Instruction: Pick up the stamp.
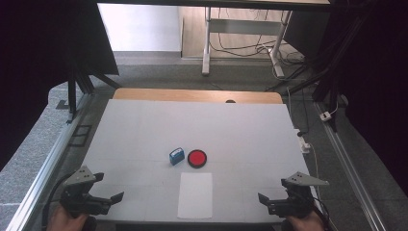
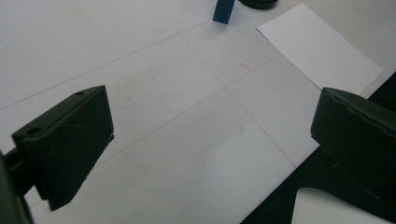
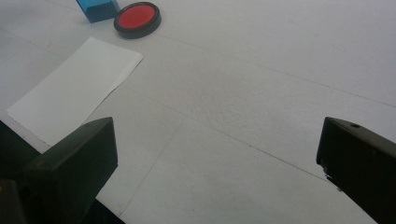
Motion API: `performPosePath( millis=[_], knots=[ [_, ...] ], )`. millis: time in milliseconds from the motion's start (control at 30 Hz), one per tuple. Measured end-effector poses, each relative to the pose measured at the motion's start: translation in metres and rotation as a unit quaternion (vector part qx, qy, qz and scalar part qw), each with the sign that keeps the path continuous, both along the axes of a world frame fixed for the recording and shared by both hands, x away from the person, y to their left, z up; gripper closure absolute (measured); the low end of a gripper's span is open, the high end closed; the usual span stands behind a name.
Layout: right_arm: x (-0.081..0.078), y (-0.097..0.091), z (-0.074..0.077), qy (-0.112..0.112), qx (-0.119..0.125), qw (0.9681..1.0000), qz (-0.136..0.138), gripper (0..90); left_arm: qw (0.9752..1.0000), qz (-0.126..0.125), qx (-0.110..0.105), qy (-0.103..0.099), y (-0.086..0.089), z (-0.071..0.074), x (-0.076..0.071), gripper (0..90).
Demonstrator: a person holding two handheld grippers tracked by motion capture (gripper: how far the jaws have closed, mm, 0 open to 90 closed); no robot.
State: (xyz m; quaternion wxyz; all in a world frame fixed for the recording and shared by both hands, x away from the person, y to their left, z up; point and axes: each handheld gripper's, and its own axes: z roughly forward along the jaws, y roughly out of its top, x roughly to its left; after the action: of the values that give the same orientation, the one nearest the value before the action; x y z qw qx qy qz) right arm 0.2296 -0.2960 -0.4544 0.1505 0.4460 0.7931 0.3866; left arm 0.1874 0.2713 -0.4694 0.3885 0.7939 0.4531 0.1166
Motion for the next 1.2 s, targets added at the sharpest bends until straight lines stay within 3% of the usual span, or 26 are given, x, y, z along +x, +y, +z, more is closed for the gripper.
performPosePath(
  millis=[633,967,1200],
  knots=[
    [0.0,0.001,0.0,-0.002,-0.003,1.0,0.007,0.0,0.999,-0.045,-0.002,-0.005,-0.017,-0.003,0.023,0.0],
    [0.0,0.002,0.0,-0.002,-0.007,0.9999,0.009,0.0,0.9978,-0.063,-0.021,-0.005,-0.027,-0.007,0.042,0.0],
    [0.0,0.002,0.0,-0.003,-0.007,0.9999,0.01,0.0,0.9974,-0.072,-0.01,-0.001,-0.039,-0.007,0.057,0.0]
  ],
)
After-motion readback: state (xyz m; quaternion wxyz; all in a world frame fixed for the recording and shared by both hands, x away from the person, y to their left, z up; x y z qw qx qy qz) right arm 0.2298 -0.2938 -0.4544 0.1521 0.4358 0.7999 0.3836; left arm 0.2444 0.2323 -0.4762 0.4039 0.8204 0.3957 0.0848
